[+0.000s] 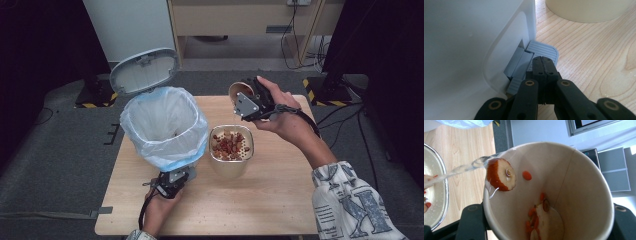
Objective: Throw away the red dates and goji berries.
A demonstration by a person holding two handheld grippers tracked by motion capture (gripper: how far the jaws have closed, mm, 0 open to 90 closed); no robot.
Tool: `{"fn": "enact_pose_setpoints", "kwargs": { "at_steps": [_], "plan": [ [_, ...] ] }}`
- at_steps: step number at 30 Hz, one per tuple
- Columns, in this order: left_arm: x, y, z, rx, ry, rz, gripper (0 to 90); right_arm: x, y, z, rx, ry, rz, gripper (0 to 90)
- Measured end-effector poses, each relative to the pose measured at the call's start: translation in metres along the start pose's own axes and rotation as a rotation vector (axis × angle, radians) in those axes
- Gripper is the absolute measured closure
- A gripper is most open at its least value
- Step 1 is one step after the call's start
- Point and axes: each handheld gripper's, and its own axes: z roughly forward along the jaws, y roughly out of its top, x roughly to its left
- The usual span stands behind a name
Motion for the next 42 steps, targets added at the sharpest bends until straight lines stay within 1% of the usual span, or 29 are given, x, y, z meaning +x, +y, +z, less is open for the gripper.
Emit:
{"fn": "enact_pose_setpoints", "kwargs": {
  "at_steps": [8, 12, 16, 21, 26, 39, 42],
  "plan": [
    [-0.0001, 0.0001, 0.0000, 0.000, 0.002, 0.001, 89.6, -0.0022, -0.0001, -0.0009, -0.007, 0.003, 0.016, 34.3],
    [-0.0002, 0.0001, 0.0000, 0.000, 0.001, 0.001, 89.7, -0.0006, 0.0007, -0.0006, -0.005, 0.007, 0.003, 34.3],
    [-0.0003, 0.0001, 0.0002, -0.002, 0.001, -0.001, 89.6, -0.0025, -0.0018, -0.0002, 0.001, 0.002, 0.011, 34.3],
    [-0.0004, 0.0001, 0.0002, -0.002, 0.001, -0.002, 89.6, -0.0016, -0.0002, -0.0009, -0.001, 0.005, 0.003, 34.3],
    [-0.0003, 0.0001, 0.0002, -0.002, 0.001, -0.001, 89.6, -0.0026, -0.0006, -0.0011, -0.001, 0.004, 0.009, 34.3],
    [-0.0003, 0.0002, 0.0000, 0.000, 0.002, 0.000, 89.6, -0.0071, 0.0065, -0.0047, -0.003, -0.008, -0.022, 34.3],
    [-0.0003, 0.0002, 0.0000, 0.001, 0.002, 0.000, 89.7, -0.0076, 0.0058, -0.0044, -0.002, -0.007, -0.016, 34.3]
  ]
}}
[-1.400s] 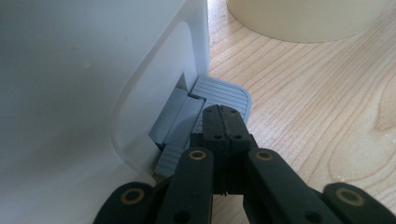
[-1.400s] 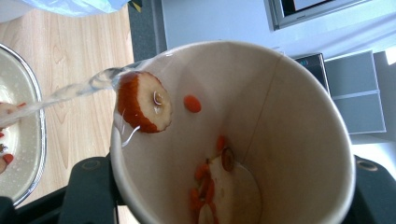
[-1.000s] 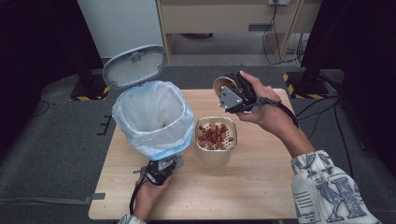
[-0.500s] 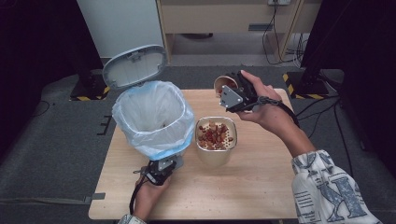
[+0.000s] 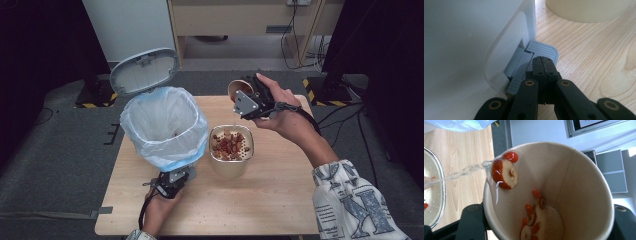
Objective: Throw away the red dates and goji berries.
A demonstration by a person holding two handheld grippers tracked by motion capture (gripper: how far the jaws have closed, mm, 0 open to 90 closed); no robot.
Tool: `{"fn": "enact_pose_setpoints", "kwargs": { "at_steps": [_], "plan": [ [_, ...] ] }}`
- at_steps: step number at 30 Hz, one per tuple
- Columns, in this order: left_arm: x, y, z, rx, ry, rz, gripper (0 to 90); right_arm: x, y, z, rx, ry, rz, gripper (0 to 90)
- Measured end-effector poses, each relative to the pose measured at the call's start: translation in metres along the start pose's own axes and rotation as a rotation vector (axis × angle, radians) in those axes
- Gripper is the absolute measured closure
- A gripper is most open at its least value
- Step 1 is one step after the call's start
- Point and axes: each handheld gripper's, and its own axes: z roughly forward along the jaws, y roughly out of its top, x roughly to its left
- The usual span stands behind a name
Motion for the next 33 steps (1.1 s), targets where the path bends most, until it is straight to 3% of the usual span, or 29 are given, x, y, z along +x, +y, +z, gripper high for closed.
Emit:
{"fn": "enact_pose_setpoints", "kwargs": {
  "at_steps": [6, 14, 23, 33],
  "plan": [
    [0.0000, 0.0000, 0.0001, 0.000, 0.000, 0.002, 89.7, -0.0003, 0.0001, 0.0002, 0.005, 0.000, -0.003, 34.3],
    [-0.0004, -0.0001, 0.0007, -0.008, -0.004, -0.004, 89.7, 0.0010, 0.0057, -0.0017, 0.020, -0.013, -0.086, 34.3],
    [0.0002, 0.0001, 0.0002, -0.001, -0.002, 0.003, 89.6, -0.0005, 0.0059, -0.0026, 0.040, -0.023, -0.125, 34.2],
    [0.0000, 0.0000, 0.0003, -0.002, -0.001, 0.001, 89.6, -0.0033, 0.0065, -0.0043, 0.022, -0.021, -0.091, 34.2]
  ]
}}
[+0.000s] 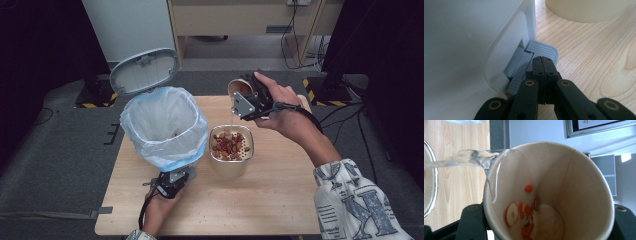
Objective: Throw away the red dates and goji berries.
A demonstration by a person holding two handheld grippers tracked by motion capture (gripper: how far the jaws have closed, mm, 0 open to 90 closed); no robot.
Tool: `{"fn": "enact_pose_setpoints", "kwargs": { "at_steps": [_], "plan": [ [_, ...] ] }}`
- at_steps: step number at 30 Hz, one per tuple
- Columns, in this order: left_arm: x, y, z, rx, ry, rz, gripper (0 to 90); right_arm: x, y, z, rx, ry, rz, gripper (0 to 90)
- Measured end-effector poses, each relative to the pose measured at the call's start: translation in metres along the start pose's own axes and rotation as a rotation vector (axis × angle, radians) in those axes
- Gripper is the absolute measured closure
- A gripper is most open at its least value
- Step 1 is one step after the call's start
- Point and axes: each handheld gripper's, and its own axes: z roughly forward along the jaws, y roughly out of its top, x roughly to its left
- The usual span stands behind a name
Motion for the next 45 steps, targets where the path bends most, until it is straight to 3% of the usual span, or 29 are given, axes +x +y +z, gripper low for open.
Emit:
{"fn": "enact_pose_setpoints", "kwargs": {
  "at_steps": [18, 22, 26, 28, 32, 45],
  "plan": [
    [0.0004, 0.0000, -0.0001, 0.002, -0.001, 0.002, 89.6, -0.0014, -0.0001, -0.0005, -0.001, -0.002, 0.008, 34.2],
    [-0.0001, 0.0000, -0.0001, 0.000, 0.000, 0.000, 89.6, -0.0018, 0.0019, -0.0017, 0.001, -0.008, -0.011, 34.2],
    [-0.0002, 0.0000, -0.0001, 0.000, 0.000, -0.001, 89.6, -0.0009, 0.0037, -0.0029, 0.021, -0.024, -0.056, 34.2],
    [-0.0001, 0.0001, -0.0001, 0.000, 0.000, -0.001, 89.7, 0.0011, 0.0051, -0.0026, 0.037, -0.036, -0.119, 34.2],
    [-0.0002, 0.0001, -0.0002, 0.002, 0.001, -0.001, 89.7, 0.0061, 0.0073, -0.0023, 0.057, -0.046, -0.184, 34.2],
    [-0.0002, 0.0000, -0.0001, 0.000, 0.001, -0.002, 89.7, 0.0037, 0.0080, -0.0037, 0.042, -0.046, -0.157, 34.2]
  ]
}}
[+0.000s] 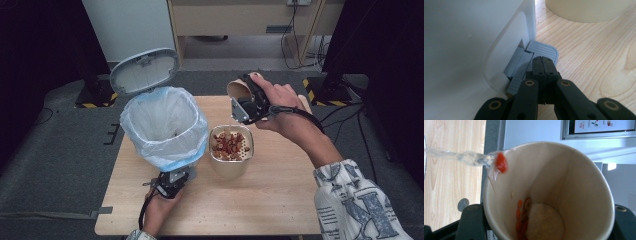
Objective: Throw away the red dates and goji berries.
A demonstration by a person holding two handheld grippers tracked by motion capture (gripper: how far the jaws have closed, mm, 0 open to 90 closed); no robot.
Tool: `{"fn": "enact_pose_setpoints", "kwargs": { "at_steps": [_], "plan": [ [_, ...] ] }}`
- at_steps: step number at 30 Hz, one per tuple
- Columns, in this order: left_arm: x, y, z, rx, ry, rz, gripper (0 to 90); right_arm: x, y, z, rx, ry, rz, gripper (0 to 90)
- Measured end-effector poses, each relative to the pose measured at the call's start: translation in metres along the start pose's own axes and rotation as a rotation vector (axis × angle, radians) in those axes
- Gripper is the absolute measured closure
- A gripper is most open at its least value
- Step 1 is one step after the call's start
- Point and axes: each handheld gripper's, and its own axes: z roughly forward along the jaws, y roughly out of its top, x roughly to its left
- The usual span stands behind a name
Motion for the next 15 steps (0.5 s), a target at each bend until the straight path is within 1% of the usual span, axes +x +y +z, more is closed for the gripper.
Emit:
{"fn": "enact_pose_setpoints", "kwargs": {
  "at_steps": [2, 7, 9, 13, 15],
  "plan": [
    [-0.0001, 0.0000, 0.0001, 0.000, 0.001, 0.000, 89.6, -0.0003, -0.0003, 0.0000, -0.003, -0.001, -0.004, 34.2],
    [0.0001, 0.0000, 0.0000, 0.000, -0.001, 0.000, 89.6, 0.0010, -0.0016, 0.0003, -0.001, -0.002, 0.010, 34.2],
    [0.0000, 0.0000, 0.0001, -0.001, -0.001, 0.000, 89.6, 0.0006, -0.0022, 0.0007, 0.000, -0.001, 0.000, 34.2],
    [0.0000, 0.0000, 0.0000, 0.000, -0.001, 0.000, 89.7, -0.0001, -0.0018, -0.0003, 0.000, -0.004, 0.010, 34.2],
    [0.0001, 0.0000, 0.0001, -0.001, -0.001, 0.000, 89.6, -0.0016, -0.0016, -0.0005, -0.001, -0.006, 0.002, 34.2]
  ]
}}
